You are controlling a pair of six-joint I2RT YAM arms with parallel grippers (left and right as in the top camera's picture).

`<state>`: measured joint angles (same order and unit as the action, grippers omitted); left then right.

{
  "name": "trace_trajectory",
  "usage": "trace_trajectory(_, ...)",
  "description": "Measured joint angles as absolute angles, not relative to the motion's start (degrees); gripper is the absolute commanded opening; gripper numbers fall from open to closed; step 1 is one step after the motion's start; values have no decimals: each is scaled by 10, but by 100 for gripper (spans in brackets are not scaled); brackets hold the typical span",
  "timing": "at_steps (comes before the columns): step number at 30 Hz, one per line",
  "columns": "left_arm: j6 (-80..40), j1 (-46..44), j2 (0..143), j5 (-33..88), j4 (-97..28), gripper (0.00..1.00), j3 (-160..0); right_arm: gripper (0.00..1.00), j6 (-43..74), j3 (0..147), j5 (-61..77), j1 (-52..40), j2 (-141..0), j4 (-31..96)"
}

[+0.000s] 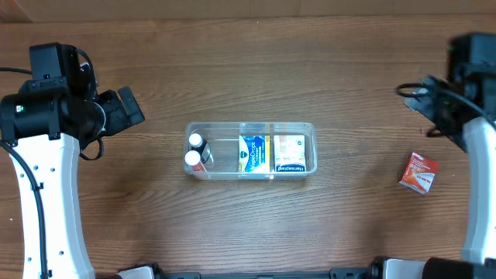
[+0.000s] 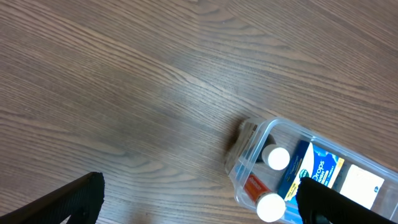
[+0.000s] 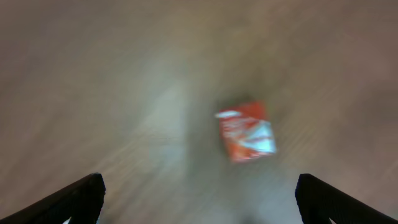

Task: Pack container
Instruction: 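Grasp the red box with the right gripper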

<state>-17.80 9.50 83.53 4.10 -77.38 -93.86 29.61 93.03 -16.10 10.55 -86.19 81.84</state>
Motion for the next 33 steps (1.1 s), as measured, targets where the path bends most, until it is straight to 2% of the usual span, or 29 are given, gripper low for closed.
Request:
trace_trajectory(7, -178, 95, 835, 41, -771, 100, -939, 100, 166, 720, -90, 225, -870, 671)
trace_trajectory(14, -178, 95, 835, 41, -771, 100, -939, 100, 84, 561, -36, 243, -872, 539)
trace_trajectory(33, -178, 95, 835, 41, -771, 100, -939, 100, 59, 545, -79, 243, -896, 469)
